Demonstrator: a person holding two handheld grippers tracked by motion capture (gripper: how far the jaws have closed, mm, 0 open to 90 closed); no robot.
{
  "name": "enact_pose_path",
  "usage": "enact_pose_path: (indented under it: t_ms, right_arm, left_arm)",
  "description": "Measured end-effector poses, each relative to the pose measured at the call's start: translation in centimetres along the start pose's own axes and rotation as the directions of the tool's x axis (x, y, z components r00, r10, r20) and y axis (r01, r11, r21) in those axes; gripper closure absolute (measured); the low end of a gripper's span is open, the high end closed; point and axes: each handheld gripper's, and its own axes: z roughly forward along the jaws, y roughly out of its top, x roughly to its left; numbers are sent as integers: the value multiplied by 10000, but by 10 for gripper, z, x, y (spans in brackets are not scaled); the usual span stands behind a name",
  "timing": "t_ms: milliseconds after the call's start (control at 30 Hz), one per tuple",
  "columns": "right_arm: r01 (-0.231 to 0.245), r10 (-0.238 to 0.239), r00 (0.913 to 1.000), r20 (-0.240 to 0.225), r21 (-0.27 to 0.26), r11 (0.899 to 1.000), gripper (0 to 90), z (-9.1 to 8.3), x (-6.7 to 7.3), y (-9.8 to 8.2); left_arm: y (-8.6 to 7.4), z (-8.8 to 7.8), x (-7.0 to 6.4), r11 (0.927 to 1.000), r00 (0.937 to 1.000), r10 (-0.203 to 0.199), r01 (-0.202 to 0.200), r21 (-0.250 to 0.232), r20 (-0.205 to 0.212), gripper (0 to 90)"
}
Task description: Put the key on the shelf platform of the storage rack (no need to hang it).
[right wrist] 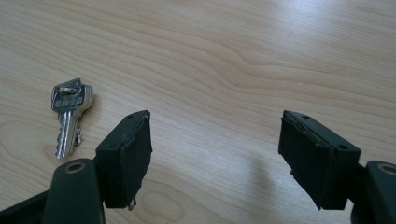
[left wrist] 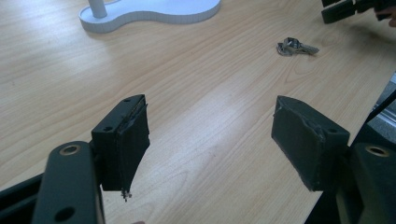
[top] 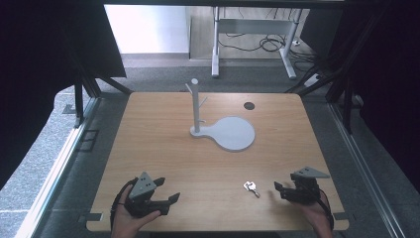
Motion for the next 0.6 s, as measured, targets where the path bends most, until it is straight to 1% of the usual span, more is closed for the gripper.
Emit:
enact_pose_path:
  t_ms: [67,133,200,233,267,300,367,467,500,533,600]
  right_arm:
    - [-162,160,9998,-110,-183,9997,283,-3,-6,2]
    - [-187,183,9997,-151,-262,9995,295,-4,-10,4]
    - [-177,173,9997,-155,-247,9995,299,-3,-12,5]
    - [-120,117,9998,-164,-179,9998,302,-1,-12,5]
    - [73,-73,9998,-167,-16,10000,306,2,-12,4]
    - [73,-73,9998,-167,-16,10000,306,2,-12,4]
    - [247,-244,9994,-247,144,9996,312,8,-10,5]
    - [580,-572,9978,-327,242,9980,313,10,-2,8]
    - [580,-572,9978,-327,242,9980,313,10,-2,8]
    - [693,-685,9971,-341,241,9973,318,10,2,9]
    - [828,-816,9960,-371,311,9961,323,11,4,10]
  left_arm:
    - [-1,0,-1,10000,10000,-33,33,37,-8,278]
    - [-1,0,0,10000,10000,-56,56,43,-13,278]
    - [-1,0,0,10000,10000,-41,41,46,-69,278]
    - [-1,0,0,10000,10000,-20,20,53,-65,278]
    - [2,0,1,10000,9999,74,-74,3,-104,278]
    - [2,0,1,10000,9999,74,-74,3,-104,278]
    - [3,-1,0,9999,9999,144,-144,-44,-53,278]
    - [4,-1,0,9997,9997,261,-261,-24,-36,278]
    - [4,-1,0,9997,9997,261,-261,-24,-36,278]
    - [4,-3,-1,9996,9997,262,-262,-83,-11,278]
    - [5,-4,-1,9995,9996,292,-292,-91,-26,277]
